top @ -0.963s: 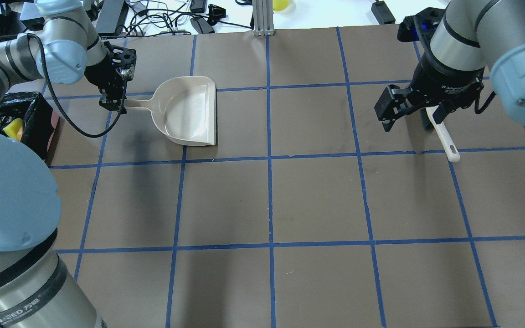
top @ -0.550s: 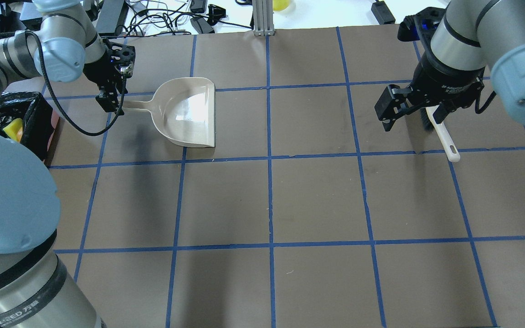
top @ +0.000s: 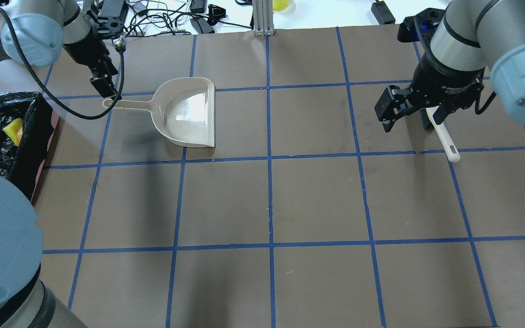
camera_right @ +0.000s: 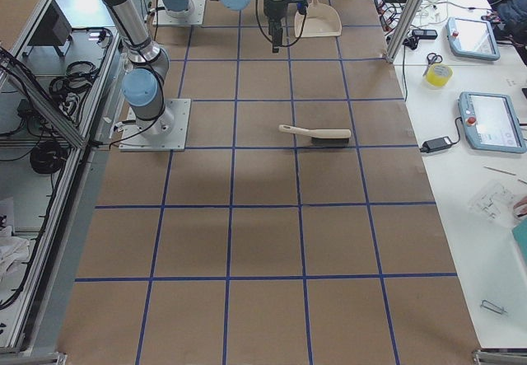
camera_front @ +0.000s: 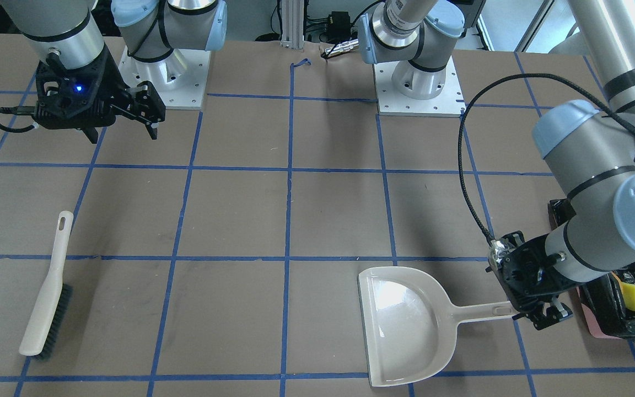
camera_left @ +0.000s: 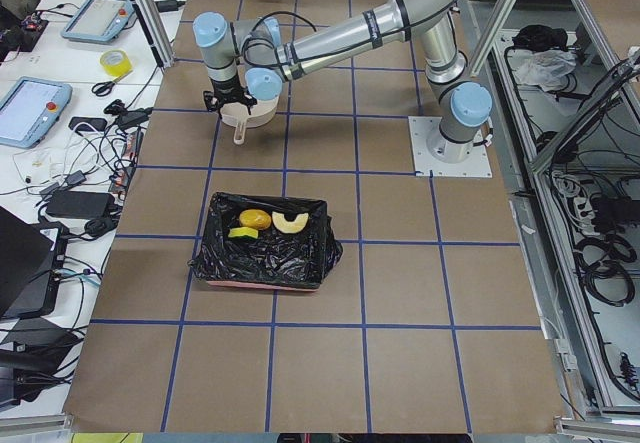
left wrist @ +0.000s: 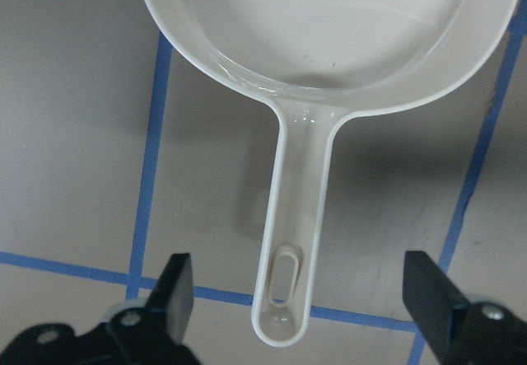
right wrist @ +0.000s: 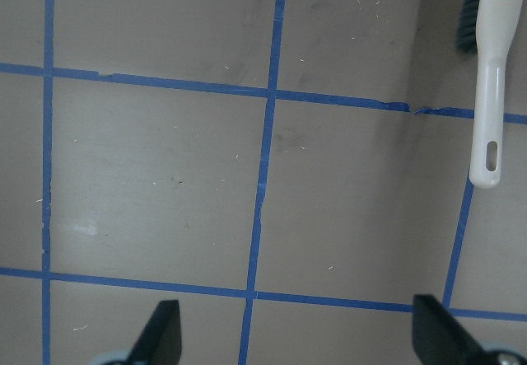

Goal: Sweep and dump trash into bin

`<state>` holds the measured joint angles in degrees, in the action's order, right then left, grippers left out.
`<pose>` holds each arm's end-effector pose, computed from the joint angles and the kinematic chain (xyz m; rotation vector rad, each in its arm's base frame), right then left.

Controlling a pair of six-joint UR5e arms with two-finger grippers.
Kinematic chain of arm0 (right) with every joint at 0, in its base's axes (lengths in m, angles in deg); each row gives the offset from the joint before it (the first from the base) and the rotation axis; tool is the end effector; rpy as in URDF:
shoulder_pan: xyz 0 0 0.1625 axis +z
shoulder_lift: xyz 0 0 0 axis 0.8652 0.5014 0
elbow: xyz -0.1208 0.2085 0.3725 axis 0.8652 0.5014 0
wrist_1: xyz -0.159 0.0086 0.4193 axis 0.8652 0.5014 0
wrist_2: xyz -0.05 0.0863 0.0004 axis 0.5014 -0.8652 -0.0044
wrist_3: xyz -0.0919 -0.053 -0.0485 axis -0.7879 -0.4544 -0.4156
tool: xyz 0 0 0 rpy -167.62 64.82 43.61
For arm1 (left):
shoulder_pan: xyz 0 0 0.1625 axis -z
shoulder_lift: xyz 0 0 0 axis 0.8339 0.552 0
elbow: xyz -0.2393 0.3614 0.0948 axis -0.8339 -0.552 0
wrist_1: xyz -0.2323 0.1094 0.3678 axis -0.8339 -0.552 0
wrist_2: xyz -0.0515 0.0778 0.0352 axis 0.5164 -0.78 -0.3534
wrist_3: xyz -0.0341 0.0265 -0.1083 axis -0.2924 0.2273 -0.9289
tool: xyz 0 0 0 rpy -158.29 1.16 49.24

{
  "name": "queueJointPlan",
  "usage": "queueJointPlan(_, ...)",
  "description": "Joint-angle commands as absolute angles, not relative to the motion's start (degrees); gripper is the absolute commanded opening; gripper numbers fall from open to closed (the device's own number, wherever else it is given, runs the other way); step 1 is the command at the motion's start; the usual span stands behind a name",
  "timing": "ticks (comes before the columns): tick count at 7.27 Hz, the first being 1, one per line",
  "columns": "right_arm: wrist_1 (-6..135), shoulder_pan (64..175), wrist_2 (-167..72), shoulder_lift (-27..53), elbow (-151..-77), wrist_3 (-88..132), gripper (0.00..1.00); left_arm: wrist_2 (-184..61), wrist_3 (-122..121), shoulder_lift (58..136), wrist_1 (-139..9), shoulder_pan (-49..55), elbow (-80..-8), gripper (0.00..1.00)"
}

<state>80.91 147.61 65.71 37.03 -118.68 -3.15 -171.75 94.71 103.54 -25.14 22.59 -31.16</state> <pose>0.1127 -0.4992 0.4621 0.1733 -3.1330 -0.0140 0.0002 -0.7211 0.3415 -1.7774 -2.5608 0.0182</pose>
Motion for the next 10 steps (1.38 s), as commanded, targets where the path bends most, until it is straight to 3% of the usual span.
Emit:
queueJointPlan(1, 81.0, 147.6, 65.5, 36.9, -118.7, -3.1, 1.0, -172.3, 78.4, 98.4, -28.2, 26.2, -31.3, 0.92)
queueJointPlan(3, 80.8, 147.6, 65.6, 37.0, -118.6, -3.2, 1.0, -172.3, 62.0, 93.6, -34.5, 29.2, -31.7, 1.0)
queueJointPlan(7, 80.9, 147.6, 65.6, 37.8, -118.7, -3.2, 1.0, -172.6, 39.7, 83.2, -46.5, 29.6, -32.3, 1.0)
queueJointPlan(10, 80.8, 147.6, 65.5, 40.4, -118.7, -3.2, 1.0, -172.3, 25.3, 77.3, -47.1, 29.6, -36.5, 1.0)
